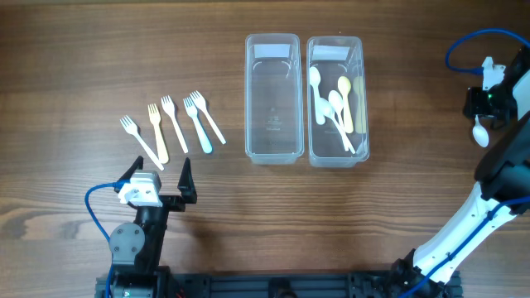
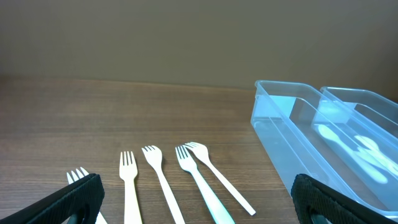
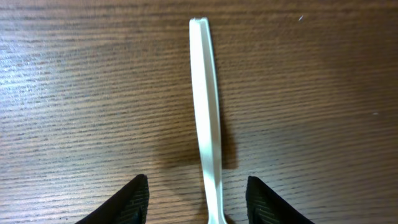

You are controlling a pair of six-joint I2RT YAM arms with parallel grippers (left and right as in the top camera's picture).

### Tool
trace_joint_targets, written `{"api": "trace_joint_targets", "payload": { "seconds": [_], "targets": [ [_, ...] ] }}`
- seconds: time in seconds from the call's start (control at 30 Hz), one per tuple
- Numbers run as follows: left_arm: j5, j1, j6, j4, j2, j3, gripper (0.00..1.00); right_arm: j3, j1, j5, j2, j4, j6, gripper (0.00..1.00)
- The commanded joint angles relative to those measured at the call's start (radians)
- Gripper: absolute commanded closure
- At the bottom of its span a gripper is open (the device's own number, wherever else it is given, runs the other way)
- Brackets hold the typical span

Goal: Pack container
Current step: 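Grasp the last white spoon with the right gripper, then place the last spoon into the right container and release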

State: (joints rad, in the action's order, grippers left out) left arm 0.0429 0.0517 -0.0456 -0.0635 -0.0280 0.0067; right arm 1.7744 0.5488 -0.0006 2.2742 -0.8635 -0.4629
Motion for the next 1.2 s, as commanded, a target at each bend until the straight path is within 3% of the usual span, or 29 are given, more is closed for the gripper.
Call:
{"api": "trace_joint_targets", "payload": {
  "seconds": [0.0,0.13,0.37,0.43,0.5,0.57,0.63,0.97,1.17],
  "targets": [
    [0.013,0.005,0.015,-0.010,0.002,-0.001,0.00,-0.020,0.000,-0.023,0.026,-0.002,-0.012,0.50],
    [0.013,0.005,0.015,-0.010,0.002,-0.001,0.00,-0.035,0.001,-0.023,0.026,0.011,-0.012,0.44],
    [0.013,0.005,0.015,-0.009,0.002,-0.001,0.00,-0.099,0.002,-0.023,0.026,0.049,-0.005,0.43],
    [0.013,0.005,0.015,-0.010,0.002,-0.001,0.00,-0.100,0.002,-0.023,0.026,0.051,-0.005,0.52],
    [0.013,0.005,0.015,-0.010,0.002,-0.001,0.00,-0.099,0.001,-0.023,0.026,0.051,-0.005,0.74],
    [0.013,0.005,0.015,-0.010,0.002,-0.001,0.00,-0.099,0.001,-0.023,0.023,0.052,0.015,0.90],
    [0.013,0.005,0.015,-0.010,0.002,-0.001,0.00,-0.098,0.000,-0.023,0.019,0.056,0.052,0.96],
    [0.013,0.005,0.015,-0.010,0.002,-0.001,0.00,-0.029,-0.057,-0.061,-0.061,0.045,0.188,0.96],
    [0.013,0.005,0.015,-0.009,0.002,-0.001,0.00,0.030,-0.227,-0.143,-0.194,0.047,0.266,0.96]
  ]
}}
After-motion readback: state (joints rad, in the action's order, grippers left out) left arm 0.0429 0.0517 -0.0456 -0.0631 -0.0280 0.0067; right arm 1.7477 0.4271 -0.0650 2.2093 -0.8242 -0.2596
